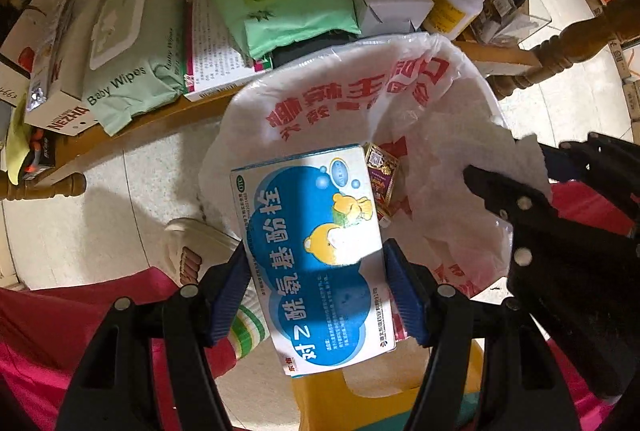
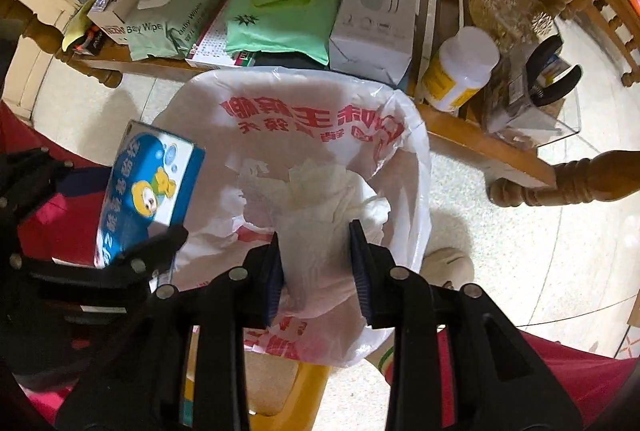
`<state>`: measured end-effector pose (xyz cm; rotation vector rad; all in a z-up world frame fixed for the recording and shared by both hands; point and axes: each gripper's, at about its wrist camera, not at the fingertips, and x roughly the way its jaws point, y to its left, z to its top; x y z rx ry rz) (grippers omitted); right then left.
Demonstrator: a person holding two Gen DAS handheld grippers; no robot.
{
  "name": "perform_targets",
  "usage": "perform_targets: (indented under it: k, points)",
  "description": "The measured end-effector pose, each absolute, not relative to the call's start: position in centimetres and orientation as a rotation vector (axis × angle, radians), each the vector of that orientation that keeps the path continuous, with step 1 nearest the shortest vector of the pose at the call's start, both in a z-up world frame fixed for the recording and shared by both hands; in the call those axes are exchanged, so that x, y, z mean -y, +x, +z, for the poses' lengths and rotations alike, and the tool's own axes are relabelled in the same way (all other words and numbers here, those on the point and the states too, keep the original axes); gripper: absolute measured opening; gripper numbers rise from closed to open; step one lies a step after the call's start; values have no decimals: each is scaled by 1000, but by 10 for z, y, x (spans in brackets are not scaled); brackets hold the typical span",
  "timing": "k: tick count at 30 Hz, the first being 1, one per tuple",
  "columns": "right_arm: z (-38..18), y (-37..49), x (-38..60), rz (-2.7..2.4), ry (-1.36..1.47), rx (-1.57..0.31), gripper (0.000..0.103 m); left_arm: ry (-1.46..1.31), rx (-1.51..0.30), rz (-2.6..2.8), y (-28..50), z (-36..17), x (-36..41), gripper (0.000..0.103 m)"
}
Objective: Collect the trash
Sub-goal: 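Carry the held box and tissue down toward the bag under the table, then open both tools to drop the box and tissue into the bag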
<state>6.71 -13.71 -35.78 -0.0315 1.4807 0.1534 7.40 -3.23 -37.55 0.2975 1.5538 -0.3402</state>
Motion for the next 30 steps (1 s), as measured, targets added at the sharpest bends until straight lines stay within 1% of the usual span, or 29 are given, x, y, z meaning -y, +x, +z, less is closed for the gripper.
perform_targets:
  k: [11, 13, 14, 15, 17, 19, 20, 21, 25, 26, 27, 30]
  points:
    - [-373, 83, 137, 161, -4, -1508, 32, 229, -1630, -346, 79, -396, 32, 65]
    - [-375, 82, 136, 157, -9, -1510, 39, 232, -1625, -330, 79, -396, 32, 65]
    - [-375, 83, 137, 150, -6, -1507, 47, 232, -1627, -328, 79, -396, 33, 68]
    - [-375, 83, 137, 146, -4, -1503, 47, 228, -1632, -328, 79, -396, 33, 74]
    - [-374, 84, 138, 145, -1, -1499, 49, 223, -1630, -330, 80, -395, 34, 75]
    - [-375, 84, 138, 139, -6, -1499, 49, 242, -1627, -326, 79, -395, 36, 80]
    - [-375, 83, 138, 139, -5, -1499, 50, 247, -1620, -323, 78, -394, 37, 81]
    - [-376, 83, 138, 140, -3, -1503, 54, 252, -1613, -321, 78, -393, 37, 81]
    - [-377, 83, 135, 147, -4, -1509, 56, 254, -1609, -322, 77, -390, 38, 81]
    - [-377, 83, 134, 148, -1, -1507, 59, 256, -1606, -318, 76, -389, 37, 81]
    - [-377, 84, 134, 150, 2, -1506, 65, 257, -1603, -317, 76, -388, 37, 81]
    - [-375, 85, 135, 147, 17, -1499, 67, 244, -1600, -318, 75, -385, 36, 83]
